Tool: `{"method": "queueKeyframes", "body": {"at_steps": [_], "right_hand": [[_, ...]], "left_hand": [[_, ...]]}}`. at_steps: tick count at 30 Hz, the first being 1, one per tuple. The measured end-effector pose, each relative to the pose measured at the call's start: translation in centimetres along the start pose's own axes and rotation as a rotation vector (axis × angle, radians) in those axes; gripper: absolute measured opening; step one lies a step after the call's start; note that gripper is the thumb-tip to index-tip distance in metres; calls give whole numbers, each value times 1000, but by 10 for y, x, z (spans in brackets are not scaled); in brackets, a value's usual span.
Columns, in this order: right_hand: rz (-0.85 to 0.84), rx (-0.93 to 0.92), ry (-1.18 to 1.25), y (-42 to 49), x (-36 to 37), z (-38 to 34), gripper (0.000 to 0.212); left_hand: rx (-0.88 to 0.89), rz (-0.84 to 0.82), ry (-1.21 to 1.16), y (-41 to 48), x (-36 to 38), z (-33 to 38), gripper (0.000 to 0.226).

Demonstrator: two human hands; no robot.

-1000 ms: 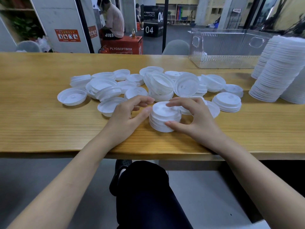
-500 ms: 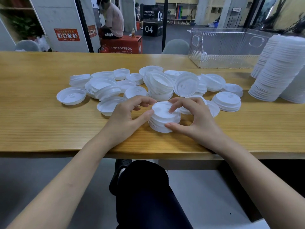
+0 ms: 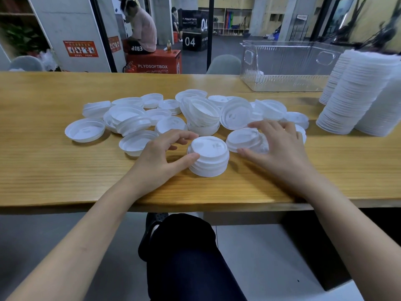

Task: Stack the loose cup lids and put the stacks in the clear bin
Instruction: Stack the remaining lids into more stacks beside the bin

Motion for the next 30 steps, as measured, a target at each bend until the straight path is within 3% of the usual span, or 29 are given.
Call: {"method": "queueKeyframes", "body": {"at_steps": [10, 16, 22, 30], "right_hand": [[101, -18, -172, 0, 1, 3, 49], [174, 6, 180, -6, -7, -5, 43], [129, -156, 374, -12, 5, -32, 49], [36, -217, 355, -9, 21, -48, 55]], "left_hand": [[-26, -25, 2, -1, 1, 0, 36], [-25, -17, -39, 0, 1, -1, 37], [-18, 18, -187, 0, -1, -4, 57], [-16, 9, -165, 0, 0, -3, 47]]}}
Point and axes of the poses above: each hand's wrist, its own y-axis towards the middle knuckle, its own x-axis out of the palm, z = x × y, the point moved 2 cm from there along y, towards the middle knuckle, and after that the axes turned 13 degrees about -z, right-handed, at the moved point
